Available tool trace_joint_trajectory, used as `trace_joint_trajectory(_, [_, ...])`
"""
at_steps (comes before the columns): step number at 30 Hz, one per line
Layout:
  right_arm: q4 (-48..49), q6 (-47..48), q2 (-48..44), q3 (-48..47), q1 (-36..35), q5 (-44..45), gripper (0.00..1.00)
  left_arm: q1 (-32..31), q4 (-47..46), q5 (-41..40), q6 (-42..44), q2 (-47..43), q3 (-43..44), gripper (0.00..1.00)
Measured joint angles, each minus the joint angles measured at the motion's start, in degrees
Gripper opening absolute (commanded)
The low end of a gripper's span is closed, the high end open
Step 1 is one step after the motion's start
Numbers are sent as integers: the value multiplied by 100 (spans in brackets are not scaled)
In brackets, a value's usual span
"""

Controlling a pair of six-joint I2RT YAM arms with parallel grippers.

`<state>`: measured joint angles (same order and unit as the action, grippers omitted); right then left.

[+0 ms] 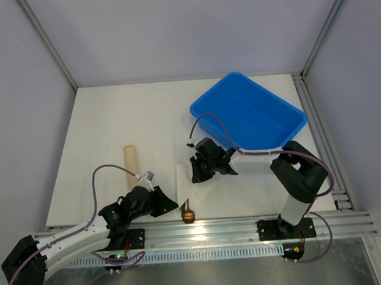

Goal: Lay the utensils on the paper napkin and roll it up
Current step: Roll the napkin at the center of the board.

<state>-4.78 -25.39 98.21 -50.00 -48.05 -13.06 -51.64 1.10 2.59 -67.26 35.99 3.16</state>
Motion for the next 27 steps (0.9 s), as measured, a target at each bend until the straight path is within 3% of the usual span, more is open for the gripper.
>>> trace_joint_trajectory(10, [4, -2, 4, 0, 0, 0, 4, -4, -380, 46, -11, 651, 0, 23])
trace_joint_trajectory(15, [7, -2, 4, -2, 0, 0, 4, -9, -334, 39, -24, 461, -2, 0])
trace_joint_trajectory(18, [9, -2, 4, -2, 0, -2, 4, -11, -249, 20, -26, 260, -2, 0])
trace_joint_trajectory(20, [13, -2, 7, -2, 0, -2, 4, -11, -162, -4, -28, 160, -2, 5])
trace_joint_trajectory(21, [15, -2, 7, -2, 0, -4, 4, -11, -101, -24, -26, 120, -2, 18])
trace_joint_trajectory(24, [24, -2, 9, -2, 0, -7, 4, -11, 153, -85, -2, 20, -2, 36])
trace_joint_trajectory(27, [24, -2, 9, -2, 0, -7, 4, -13, 688, -286, 17, -214, 131, 42])
